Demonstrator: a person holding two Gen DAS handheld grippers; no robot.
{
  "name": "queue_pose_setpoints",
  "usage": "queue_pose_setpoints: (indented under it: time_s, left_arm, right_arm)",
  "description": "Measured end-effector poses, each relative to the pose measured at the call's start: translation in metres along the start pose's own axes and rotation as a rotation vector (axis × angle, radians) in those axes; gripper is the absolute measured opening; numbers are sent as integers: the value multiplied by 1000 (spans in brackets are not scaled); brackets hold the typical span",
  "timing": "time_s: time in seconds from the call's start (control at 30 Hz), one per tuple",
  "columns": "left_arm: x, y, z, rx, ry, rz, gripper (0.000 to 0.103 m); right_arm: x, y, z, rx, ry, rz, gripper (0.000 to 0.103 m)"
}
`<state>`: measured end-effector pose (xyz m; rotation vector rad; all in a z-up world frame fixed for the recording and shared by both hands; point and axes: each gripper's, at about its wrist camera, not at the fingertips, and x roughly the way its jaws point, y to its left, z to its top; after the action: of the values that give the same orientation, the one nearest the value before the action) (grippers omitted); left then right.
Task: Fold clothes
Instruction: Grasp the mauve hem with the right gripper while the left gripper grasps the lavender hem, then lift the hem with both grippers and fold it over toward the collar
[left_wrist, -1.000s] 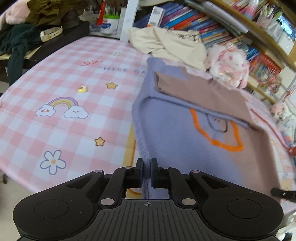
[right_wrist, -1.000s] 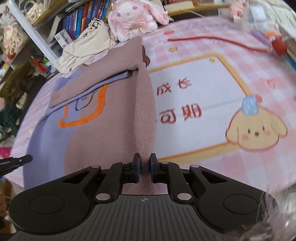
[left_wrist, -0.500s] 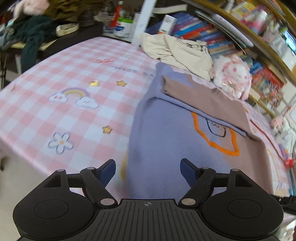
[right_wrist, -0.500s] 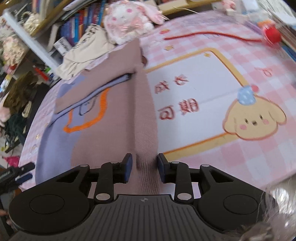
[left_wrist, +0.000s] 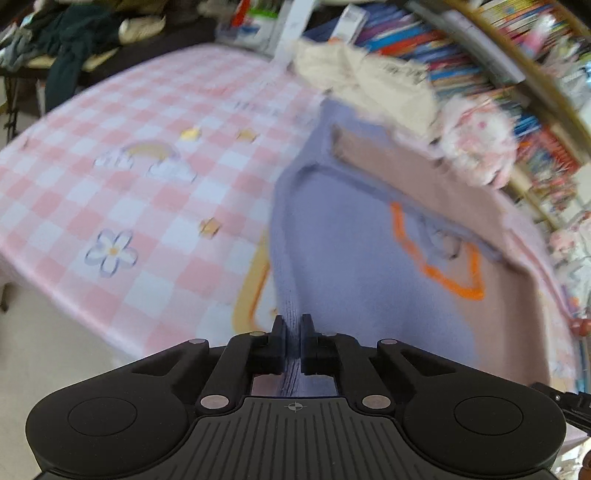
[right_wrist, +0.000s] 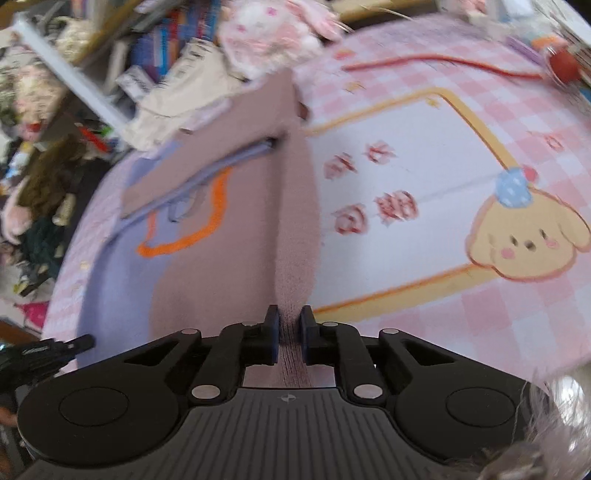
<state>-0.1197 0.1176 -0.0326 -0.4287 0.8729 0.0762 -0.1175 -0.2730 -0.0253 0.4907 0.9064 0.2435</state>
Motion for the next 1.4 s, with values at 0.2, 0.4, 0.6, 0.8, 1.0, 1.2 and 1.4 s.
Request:
queue_pose_setpoints:
  time_s: [0.2,0.4,0.6,0.8,1.0,1.2,1.4]
  left_arm:
    - [-4,-2,1,2,-3,-24,11]
    - [5,13,-11,-97,54,-33,31]
    - [8,-2,-15,-34,48,-22,28]
    - [-4,3,-10,-37,27,-11,4]
    - [-18,17,-5,-134,15,-84,4]
    - [-25,37,-12,-300,25,-187,4]
    - [-32,56,-25,-436,23,-252,4]
  right_arm:
    - [1,0,4,8,19,-22,13]
    - [10,-14,1,58,65,-51,20]
    - [16,-11,3,25,86,-39,11]
    - [10,-10,7,21,70,-8,10]
    - [-3,-12,15,61,47,43,10]
    - [-18,-21,16,163,61,127,10]
    - [-33,-34,10,259,92,187,10]
